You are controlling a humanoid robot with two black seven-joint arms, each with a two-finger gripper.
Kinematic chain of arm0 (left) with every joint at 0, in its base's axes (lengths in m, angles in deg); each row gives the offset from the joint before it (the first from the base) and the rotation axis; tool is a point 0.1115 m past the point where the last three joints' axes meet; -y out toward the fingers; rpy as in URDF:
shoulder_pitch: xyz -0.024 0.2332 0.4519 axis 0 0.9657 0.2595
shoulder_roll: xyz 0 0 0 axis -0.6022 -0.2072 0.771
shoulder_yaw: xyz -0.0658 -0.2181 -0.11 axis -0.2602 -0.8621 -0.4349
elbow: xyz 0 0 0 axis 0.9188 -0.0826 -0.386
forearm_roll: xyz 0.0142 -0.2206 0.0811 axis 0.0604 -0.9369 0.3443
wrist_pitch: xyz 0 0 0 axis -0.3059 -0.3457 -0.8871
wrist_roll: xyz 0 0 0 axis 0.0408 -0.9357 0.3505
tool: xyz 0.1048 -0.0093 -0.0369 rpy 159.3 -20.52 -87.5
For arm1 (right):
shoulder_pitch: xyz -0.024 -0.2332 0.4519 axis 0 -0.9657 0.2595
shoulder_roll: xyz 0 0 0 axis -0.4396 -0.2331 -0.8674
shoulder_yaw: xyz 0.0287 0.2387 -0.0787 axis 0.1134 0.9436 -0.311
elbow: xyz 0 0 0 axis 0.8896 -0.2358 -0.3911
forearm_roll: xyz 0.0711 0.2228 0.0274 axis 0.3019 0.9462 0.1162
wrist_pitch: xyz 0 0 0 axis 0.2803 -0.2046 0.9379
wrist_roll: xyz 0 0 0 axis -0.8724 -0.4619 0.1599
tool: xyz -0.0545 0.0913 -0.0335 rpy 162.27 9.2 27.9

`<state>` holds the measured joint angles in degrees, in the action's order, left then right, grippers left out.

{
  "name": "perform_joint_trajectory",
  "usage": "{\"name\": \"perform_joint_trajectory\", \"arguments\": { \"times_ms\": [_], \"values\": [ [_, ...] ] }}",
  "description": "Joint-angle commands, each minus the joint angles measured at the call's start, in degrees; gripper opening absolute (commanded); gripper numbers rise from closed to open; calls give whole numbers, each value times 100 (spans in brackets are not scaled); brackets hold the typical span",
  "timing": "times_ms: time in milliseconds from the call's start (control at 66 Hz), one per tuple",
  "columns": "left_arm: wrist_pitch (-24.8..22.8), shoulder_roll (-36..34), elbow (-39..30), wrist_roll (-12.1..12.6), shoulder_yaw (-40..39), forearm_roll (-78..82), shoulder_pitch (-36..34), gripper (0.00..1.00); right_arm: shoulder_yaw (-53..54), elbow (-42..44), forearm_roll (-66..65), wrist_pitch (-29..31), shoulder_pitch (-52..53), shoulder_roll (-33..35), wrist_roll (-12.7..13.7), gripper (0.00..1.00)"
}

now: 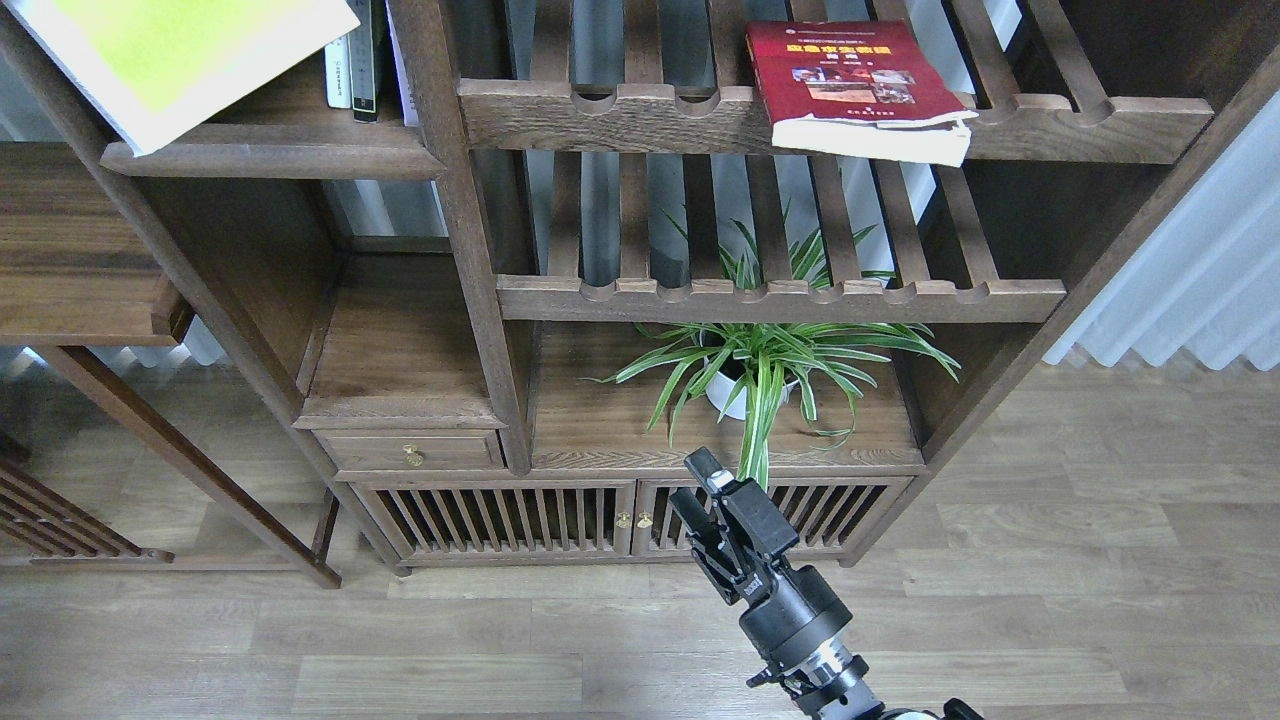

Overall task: Organize books on shelf
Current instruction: 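Carry the yellow book with the left gripper up to the top shelf, then release the yellow book on the top shelf with the left gripper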

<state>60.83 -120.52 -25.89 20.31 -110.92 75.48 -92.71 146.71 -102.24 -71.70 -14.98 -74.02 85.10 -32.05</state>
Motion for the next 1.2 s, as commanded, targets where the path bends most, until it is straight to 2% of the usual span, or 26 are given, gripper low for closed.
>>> {"name": "perform_joint_trajectory", "arguments": {
  "times_ms": [0, 182, 348, 439, 515, 636, 803, 955, 1121, 1182],
  "values": [
    [-1, 15, 78, -3, -230, 163, -52, 7, 6, 0, 8, 0, 43, -15, 0, 87],
    [-1, 94, 553, -64, -626, 919, -236, 4, -29, -18, 35, 0, 184, -147, -17, 88],
    [-1, 199, 606, -108, -722, 1358, -315, 4, -47, -44, 44, 0, 210, -235, -17, 89],
    [-1, 340, 649, -222, -714, 1824, -430, 4, -47, -44, 44, 0, 263, -235, -17, 89],
    [-1, 568, 702, -328, -687, 2272, -535, 4, -47, -53, 44, 0, 333, -235, -17, 90],
    [-1, 946, 737, -346, -626, 2826, -658, 4, -47, -53, 52, 0, 430, -235, -17, 90],
    [-1, 1746, 1159, -372, -494, 3819, -1291, 4, 6, -53, 61, 0, 500, -235, -17, 90],
    [-1, 2194, 1598, -662, -424, 4601, -1678, 4, 14, -53, 70, 0, 500, -235, -17, 90],
    [-1, 2388, 1652, -803, -248, 4804, -1739, 4, 41, -44, 70, 0, 491, -235, -17, 91],
    [3, 2388, 1669, -978, -169, 4909, -1739, 4, 41, -44, 79, 0, 465, -235, -17, 91]
  ]
}}
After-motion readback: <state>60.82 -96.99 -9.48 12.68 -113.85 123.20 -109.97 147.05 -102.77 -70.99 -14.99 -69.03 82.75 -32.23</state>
